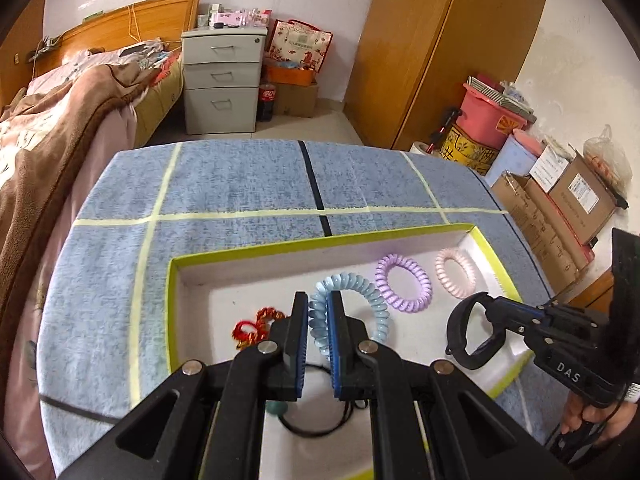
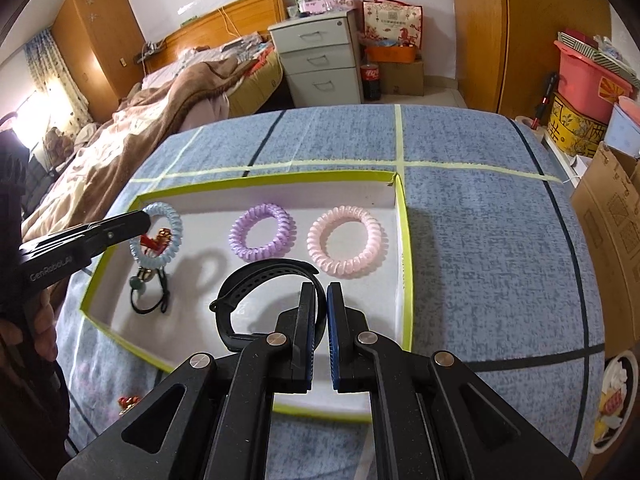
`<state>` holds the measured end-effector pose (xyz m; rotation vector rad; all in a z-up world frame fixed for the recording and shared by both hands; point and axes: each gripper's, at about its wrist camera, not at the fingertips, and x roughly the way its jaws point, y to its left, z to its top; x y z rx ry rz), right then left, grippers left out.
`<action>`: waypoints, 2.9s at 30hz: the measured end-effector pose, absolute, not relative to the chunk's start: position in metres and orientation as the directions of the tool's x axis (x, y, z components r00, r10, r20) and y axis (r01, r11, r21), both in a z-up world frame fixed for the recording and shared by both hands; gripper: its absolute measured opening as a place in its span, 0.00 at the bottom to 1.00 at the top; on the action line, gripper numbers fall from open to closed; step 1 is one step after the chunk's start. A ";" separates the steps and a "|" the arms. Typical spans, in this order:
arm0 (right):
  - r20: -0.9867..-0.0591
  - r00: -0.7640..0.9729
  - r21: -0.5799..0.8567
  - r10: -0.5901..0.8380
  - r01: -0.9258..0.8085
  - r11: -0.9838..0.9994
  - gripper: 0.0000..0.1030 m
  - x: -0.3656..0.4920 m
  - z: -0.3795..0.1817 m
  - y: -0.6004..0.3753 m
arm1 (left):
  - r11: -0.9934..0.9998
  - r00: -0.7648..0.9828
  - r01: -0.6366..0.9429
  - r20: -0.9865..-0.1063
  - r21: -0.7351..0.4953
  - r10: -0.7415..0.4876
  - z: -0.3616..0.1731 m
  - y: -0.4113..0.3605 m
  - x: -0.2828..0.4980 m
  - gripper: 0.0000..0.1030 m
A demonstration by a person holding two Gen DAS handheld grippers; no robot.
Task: Organize jewelry
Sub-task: 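Carry the blue coil and watch band into the box and open both tools, then withdraw both open tools from the box toward the remaining jewelry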
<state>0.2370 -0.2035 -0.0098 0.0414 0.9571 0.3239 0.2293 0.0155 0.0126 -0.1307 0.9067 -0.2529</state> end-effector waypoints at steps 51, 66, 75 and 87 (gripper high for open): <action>-0.793 0.565 0.120 0.231 -0.226 0.967 0.31 0.244 -0.001 -0.197 | 0.968 0.561 0.116 -0.790 -0.223 -0.249 0.003 0.020 0.237 0.41; -0.742 0.616 0.135 0.265 -0.250 0.959 0.41 0.206 0.026 -0.190 | 0.964 0.620 0.115 -0.741 -0.238 -0.257 0.033 0.030 0.178 0.47; -0.724 0.618 0.163 0.308 -0.281 0.946 0.41 0.172 0.028 -0.189 | 0.961 0.655 0.109 -0.709 -0.254 -0.262 0.038 0.039 0.137 0.48; -0.731 0.598 0.198 0.330 -0.276 0.940 0.41 0.137 0.010 -0.195 | 0.941 0.622 0.158 -0.710 -0.300 -0.331 0.013 0.038 0.098 0.49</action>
